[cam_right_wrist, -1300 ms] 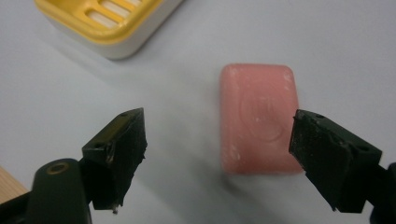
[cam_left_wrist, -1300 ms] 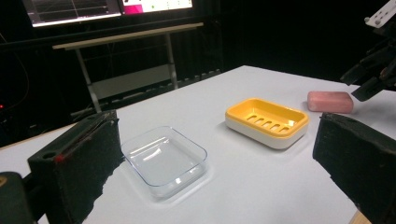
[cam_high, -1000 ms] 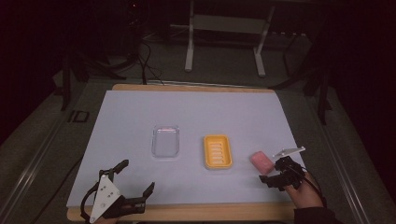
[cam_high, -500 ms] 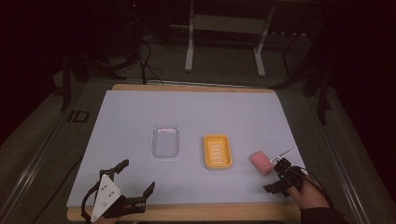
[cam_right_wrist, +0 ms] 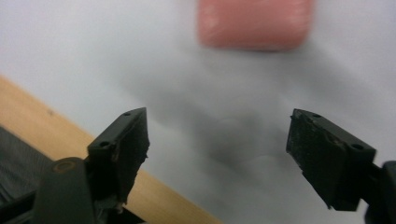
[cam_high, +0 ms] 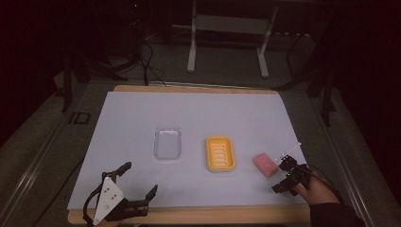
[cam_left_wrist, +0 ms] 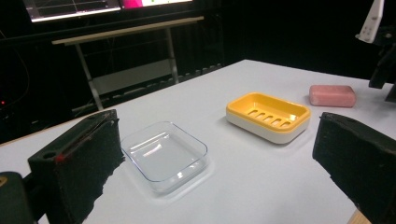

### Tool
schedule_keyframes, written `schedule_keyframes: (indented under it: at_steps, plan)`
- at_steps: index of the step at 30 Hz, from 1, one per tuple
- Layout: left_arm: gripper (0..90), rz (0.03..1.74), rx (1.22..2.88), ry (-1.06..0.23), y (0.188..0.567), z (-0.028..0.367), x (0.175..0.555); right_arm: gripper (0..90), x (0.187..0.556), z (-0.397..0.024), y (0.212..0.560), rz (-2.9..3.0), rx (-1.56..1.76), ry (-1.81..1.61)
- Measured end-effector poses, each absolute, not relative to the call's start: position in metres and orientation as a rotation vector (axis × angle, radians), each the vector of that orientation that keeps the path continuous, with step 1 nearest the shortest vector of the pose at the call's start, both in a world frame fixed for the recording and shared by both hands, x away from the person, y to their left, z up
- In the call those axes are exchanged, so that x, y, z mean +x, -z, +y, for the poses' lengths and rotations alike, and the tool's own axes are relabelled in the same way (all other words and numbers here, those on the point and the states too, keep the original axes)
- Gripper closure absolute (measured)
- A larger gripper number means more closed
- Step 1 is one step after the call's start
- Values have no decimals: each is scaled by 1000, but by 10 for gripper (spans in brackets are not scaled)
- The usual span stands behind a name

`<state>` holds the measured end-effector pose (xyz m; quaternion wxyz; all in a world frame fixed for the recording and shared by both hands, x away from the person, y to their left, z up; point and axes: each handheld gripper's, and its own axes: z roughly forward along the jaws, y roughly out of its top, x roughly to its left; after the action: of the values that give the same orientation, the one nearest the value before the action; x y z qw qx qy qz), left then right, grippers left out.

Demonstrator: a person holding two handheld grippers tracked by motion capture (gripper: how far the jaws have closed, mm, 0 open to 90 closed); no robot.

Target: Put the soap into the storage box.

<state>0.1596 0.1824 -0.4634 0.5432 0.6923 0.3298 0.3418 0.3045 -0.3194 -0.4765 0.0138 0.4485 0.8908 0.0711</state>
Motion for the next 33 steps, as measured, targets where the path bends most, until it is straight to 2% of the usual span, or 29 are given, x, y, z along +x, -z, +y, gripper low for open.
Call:
schedule_keyframes:
  at_steps: [5, 17, 21, 24, 33]
  plan:
    - [19, 781, 1647, -810, 464, 182, 160, 149, 314, -323, 479, 2866, 1383, -178]
    - [19, 782, 1647, -811, 464, 181, 160, 169, 326, -319, 483, 2887, 1368, -112]
    - [20, 783, 1646, -812, 464, 182, 160, 141, 333, -316, 484, 2863, 1405, -90]
    - [20, 782, 1646, -812, 464, 182, 160, 185, 337, -314, 483, 2880, 1387, -85]
    - [20, 781, 1648, -812, 464, 182, 159, 187, 346, -305, 482, 2920, 1371, -82]
